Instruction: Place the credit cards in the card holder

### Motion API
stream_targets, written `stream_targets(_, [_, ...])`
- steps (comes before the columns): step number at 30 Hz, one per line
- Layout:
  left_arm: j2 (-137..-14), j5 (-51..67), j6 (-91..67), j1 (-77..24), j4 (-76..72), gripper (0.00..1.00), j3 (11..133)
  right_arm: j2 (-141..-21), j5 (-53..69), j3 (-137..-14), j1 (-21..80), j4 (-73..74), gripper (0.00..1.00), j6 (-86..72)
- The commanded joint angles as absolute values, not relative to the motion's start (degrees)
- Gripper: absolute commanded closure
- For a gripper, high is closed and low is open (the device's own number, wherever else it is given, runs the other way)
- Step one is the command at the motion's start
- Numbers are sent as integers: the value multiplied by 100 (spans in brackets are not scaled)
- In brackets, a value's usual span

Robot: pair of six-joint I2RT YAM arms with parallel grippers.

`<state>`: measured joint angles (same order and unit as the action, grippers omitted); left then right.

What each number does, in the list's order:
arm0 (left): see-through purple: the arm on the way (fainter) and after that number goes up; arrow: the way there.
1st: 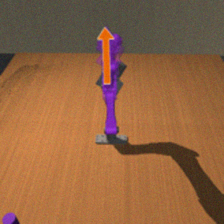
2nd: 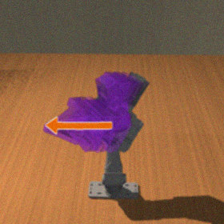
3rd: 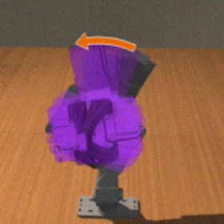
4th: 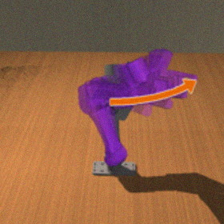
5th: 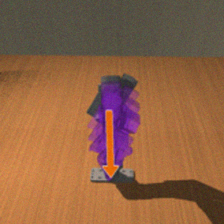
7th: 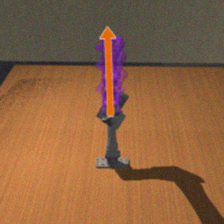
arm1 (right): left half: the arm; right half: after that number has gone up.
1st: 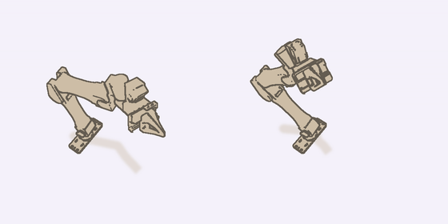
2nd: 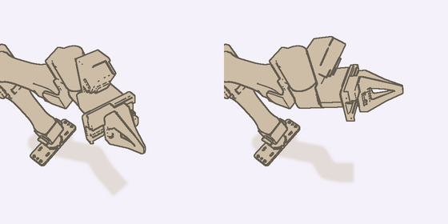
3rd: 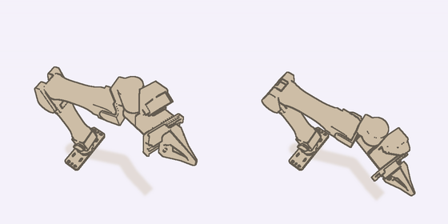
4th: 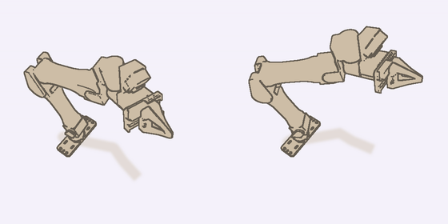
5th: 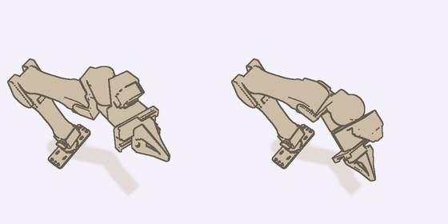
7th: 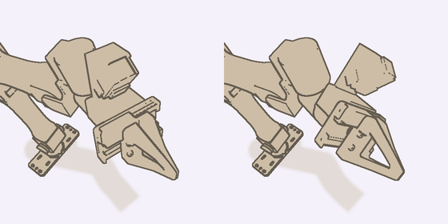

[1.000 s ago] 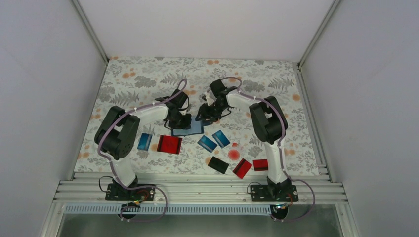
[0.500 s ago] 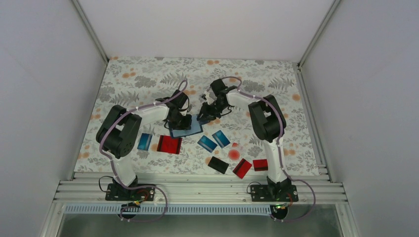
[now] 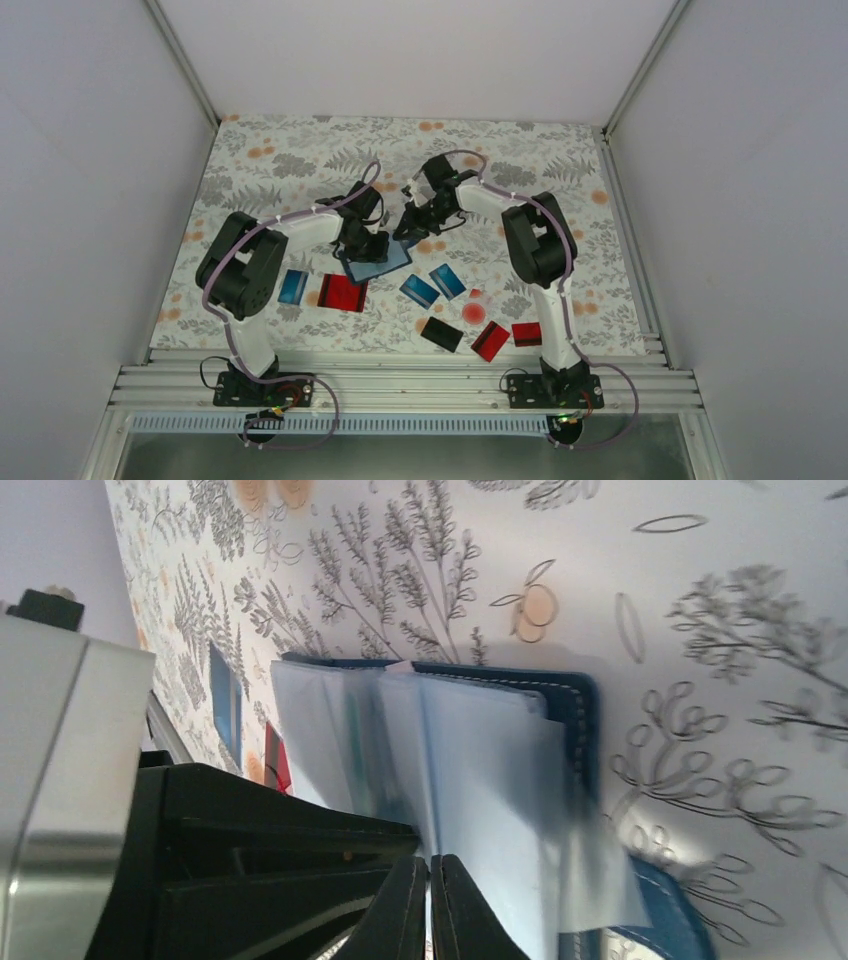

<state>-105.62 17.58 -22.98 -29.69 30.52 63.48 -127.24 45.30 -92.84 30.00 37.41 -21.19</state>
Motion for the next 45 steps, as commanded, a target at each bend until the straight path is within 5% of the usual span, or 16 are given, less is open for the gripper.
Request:
stream_targets(1, [-10819,1763,-2171,-2988,3006,88,6419,-12909,4816,-9460,3132,3868,96,-1963])
stream_targets(8, [-10830,1726,-2135,-2981,3056,88,6485,-12894,4418,-9651,3154,4066,95,-1823])
stream_targets(12, [-10708,1650,-2118,-2979,3114,88,6501,-12852,4082,-9744,3027,4053,73,-1858])
stream_targets(16, [-10557,1618,-2100,-2980,3182,88,6537,-12959,4061,-9974,2955,4004,66,-1822])
stream_targets(29, [-10437,1525,-2110,-2810,3374,88,6773,-13364,4320,-10193,2954,3834,66,-1624])
stream_targets(45, [-10805,1612,-1978,-2725,3198,88,6702,-13151,4668,-10020,2981,3815,77,-1431])
